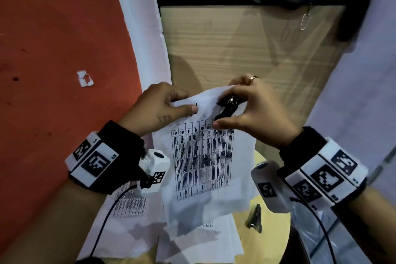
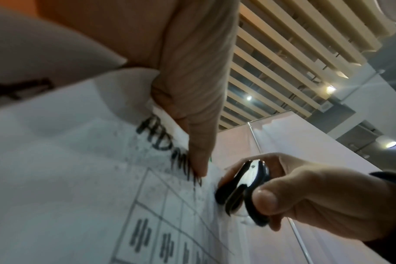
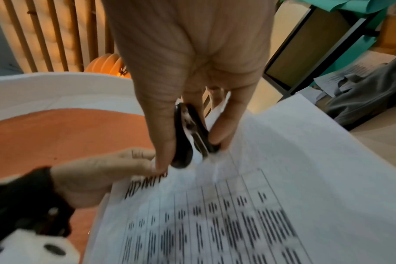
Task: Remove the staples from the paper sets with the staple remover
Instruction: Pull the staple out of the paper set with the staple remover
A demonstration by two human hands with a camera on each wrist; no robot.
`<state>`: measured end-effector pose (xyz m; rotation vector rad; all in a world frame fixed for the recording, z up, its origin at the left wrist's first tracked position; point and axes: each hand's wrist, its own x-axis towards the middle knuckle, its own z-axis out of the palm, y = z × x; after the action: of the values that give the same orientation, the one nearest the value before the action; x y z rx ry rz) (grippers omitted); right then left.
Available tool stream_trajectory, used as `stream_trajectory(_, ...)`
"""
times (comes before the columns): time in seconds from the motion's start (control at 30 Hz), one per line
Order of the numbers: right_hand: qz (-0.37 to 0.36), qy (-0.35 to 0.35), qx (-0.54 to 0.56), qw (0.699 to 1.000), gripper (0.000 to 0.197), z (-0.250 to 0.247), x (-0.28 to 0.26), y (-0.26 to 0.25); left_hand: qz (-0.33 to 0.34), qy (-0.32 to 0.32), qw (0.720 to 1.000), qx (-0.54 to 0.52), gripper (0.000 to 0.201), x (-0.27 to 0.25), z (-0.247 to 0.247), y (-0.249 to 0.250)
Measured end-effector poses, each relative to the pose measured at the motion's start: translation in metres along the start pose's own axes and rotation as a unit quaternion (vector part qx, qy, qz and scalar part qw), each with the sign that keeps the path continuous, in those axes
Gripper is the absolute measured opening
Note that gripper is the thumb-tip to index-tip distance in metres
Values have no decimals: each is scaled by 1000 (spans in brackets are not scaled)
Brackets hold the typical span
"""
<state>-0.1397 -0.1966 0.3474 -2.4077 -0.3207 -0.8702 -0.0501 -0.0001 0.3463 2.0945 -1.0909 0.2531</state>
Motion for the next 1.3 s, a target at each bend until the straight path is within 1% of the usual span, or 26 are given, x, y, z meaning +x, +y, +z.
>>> stream_trajectory(0.03,-22,30,1,999,46,4,-3,0,-3,0,1000,-3,47,-1,-1,1)
stream_trajectory(0.1,-92,91,-2,992,43,12,-8,-1,-6,2,1000,-7,42,-1,-2,4)
stream_trajectory(0.13,-131,105,-11,986,42,16,-10,-2,-5,2,1000,-7,38,-1,-2,5)
stream_trajectory(0.2,-186,102,-36,977,42,24,-10,-1,-7,2,1000,-3,23,0,-3,9)
stream_trajectory(0.23,-198,97,-43,974,43,26,-9,-1,-9,2,1000,-6,26,0,-3,10)
stream_trajectory(0.27,-202,93,-45,974,43,27,-7,-1,-7,2,1000,-11,35,1,-4,11)
stream_trajectory(0.3,-203,91,-44,974,44,28,-6,-1,-10,4,1000,-18,40,1,-4,12)
stream_trajectory(0.63,-239,90,-39,966,41,30,1,-9,-39,1,993,-114,40,0,-5,16)
stream_trajectory(0.67,-242,92,-40,965,40,30,1,-9,-40,0,992,-116,39,0,-5,17)
stream_trajectory(0.77,-256,95,-48,961,39,32,2,-9,-35,-11,992,-125,24,0,-6,16)
stream_trajectory(0.8,-261,93,-53,959,39,33,2,-9,-33,-15,991,-126,24,-1,-6,16)
stream_trajectory(0.87,-268,88,-60,958,37,33,4,-9,-30,-21,993,-111,31,-1,-6,15)
stream_trajectory(0.9,-269,85,-62,957,37,33,4,-8,-28,-21,994,-106,30,-1,-6,15)
stream_trajectory(0.97,-270,79,-68,957,36,33,5,-8,-36,-25,994,-103,14,-1,-7,16)
stream_trajectory(1.03,-271,75,-71,957,36,33,6,-7,-34,-22,995,-90,37,-1,-6,15)
stream_trajectory(1.07,-272,72,-72,957,35,33,6,-8,-35,-24,995,-87,41,-1,-6,14)
stream_trajectory(1.1,-273,71,-73,957,34,33,7,-8,-37,-25,995,-84,40,-1,-5,15)
stream_trajectory(1.17,-271,73,-75,957,32,33,7,-8,-41,-30,994,-94,24,0,-6,15)
stream_trajectory(1.2,-269,75,-76,957,31,32,8,-8,-43,-32,994,-98,19,0,-6,15)
stream_trajectory(1.3,-266,81,-70,958,30,32,7,-7,-41,-41,992,-115,25,-1,-7,14)
